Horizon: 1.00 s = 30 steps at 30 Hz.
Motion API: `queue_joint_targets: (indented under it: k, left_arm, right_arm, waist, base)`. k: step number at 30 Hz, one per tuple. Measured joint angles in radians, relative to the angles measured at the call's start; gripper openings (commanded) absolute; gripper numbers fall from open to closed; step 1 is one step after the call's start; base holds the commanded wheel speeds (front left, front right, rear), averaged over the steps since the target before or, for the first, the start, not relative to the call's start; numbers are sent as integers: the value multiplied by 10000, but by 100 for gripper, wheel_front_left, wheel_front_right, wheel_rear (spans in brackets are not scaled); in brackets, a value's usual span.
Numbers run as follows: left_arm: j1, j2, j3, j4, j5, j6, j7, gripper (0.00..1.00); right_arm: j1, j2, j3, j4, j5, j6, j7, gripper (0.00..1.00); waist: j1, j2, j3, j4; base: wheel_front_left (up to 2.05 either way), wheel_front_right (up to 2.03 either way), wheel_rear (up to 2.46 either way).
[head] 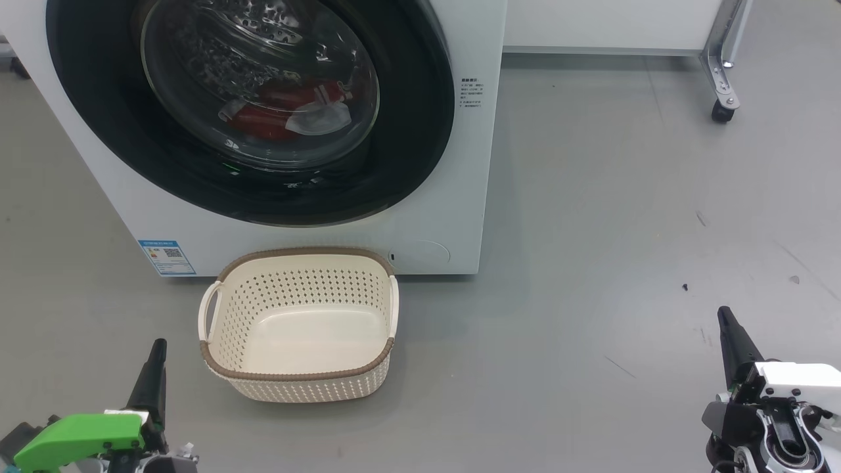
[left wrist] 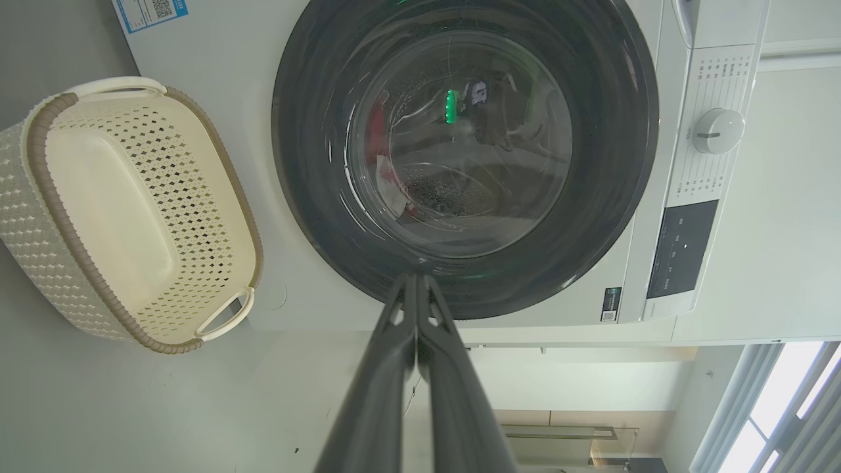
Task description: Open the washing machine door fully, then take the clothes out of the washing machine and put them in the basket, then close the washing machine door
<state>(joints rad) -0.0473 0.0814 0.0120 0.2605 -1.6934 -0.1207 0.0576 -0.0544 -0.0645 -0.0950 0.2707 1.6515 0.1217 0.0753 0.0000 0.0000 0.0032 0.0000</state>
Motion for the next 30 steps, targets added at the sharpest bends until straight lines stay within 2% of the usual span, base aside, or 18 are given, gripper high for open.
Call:
queue_joint_targets:
  k: [30]
  left_arm:
    - [-1, -17, 40, 2, 236, 0, 4, 0]
  right_arm:
    - [0, 15, -17, 0, -2, 0, 2, 0]
  waist:
    - [0, 0, 0, 0]
  base:
    - [0, 0, 0]
